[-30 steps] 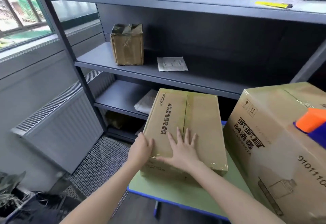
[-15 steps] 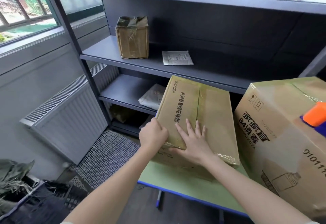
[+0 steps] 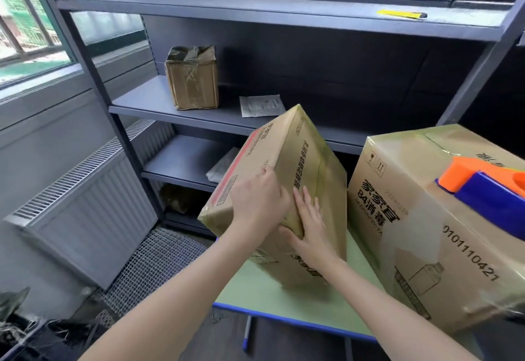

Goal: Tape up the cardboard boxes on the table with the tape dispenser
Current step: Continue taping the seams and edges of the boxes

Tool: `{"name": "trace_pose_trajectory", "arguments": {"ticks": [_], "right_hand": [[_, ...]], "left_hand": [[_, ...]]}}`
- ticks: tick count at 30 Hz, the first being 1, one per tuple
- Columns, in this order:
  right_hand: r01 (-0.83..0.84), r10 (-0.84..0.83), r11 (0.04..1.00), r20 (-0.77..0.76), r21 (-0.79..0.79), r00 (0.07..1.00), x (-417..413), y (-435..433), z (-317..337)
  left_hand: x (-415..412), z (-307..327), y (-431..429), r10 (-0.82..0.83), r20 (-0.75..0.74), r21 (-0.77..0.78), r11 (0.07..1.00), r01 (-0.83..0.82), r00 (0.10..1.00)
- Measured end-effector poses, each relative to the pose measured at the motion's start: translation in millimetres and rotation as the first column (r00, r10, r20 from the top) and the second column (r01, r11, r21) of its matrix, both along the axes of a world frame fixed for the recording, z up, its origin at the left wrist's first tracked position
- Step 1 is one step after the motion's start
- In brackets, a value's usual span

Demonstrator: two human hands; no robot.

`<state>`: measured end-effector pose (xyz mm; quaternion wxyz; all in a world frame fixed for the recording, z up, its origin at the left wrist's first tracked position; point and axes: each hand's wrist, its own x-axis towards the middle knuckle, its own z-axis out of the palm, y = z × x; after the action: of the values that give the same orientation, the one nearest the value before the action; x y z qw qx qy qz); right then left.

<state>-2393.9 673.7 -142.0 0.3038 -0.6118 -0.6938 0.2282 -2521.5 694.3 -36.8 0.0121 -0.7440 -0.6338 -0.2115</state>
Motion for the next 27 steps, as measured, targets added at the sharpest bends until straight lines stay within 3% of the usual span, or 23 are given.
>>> {"name": "trace_pose_trajectory", "arguments": {"ticks": [3, 6, 8, 10, 12, 14, 15, 17, 18, 20, 27], "right_hand": [[0.070, -0.071, 0.997, -0.133, -0.012, 0.989, 12, -2, 6], [0.157, -0.202, 0.979, -0.540, -0.129, 0.817, 30, -2, 35], [0.198, -0.261, 0.965, -0.611, -0.171, 0.747, 47, -2, 60], [0.189, -0.277, 0.960, -0.593, -0.206, 0.756, 62, 0, 76], [0.222, -0.327, 0.939, -0.480, -0.262, 0.814, 73, 1, 83], [0.304, -0.386, 0.910, -0.310, -0.281, 0.869, 79, -2, 83], [0.336, -0.404, 0.901, -0.254, -0.273, 0.879, 82, -4, 81], [0.386, -0.431, 0.890, -0.170, -0.243, 0.886, 85, -9, 75], [0.405, -0.440, 0.886, -0.135, -0.226, 0.888, 84, -13, 73], [0.437, -0.461, 0.879, -0.106, -0.189, 0.881, 81, -17, 69], [0.419, -0.442, 0.894, -0.164, -0.159, 0.882, 64, -16, 62]], "left_hand": [[13, -7, -9, -0.125, 0.031, 0.126, 0.985, 0.120, 0.992], [23, -19, -16, -0.364, 0.278, 0.149, 0.931, 0.334, 0.889], [32, -27, -15, -0.483, 0.361, 0.083, 0.869, 0.489, 0.798], [39, -34, -12, -0.513, 0.362, 0.070, 0.848, 0.526, 0.778], [38, -41, -2, -0.390, 0.298, 0.052, 0.918, 0.393, 0.872], [31, -43, 8, -0.152, 0.123, -0.131, 0.977, 0.168, 0.981], [29, -42, 11, -0.076, 0.076, -0.238, 0.967, 0.093, 0.994], [31, -41, 11, -0.043, 0.252, -0.373, 0.917, 0.139, 0.967], [35, -44, 10, -0.041, 0.372, -0.384, 0.903, 0.193, 0.927], [40, -49, 9, -0.046, 0.447, -0.336, 0.917, 0.215, 0.893], [24, -45, 4, -0.004, 0.322, -0.223, 0.972, 0.080, 0.947]]}}
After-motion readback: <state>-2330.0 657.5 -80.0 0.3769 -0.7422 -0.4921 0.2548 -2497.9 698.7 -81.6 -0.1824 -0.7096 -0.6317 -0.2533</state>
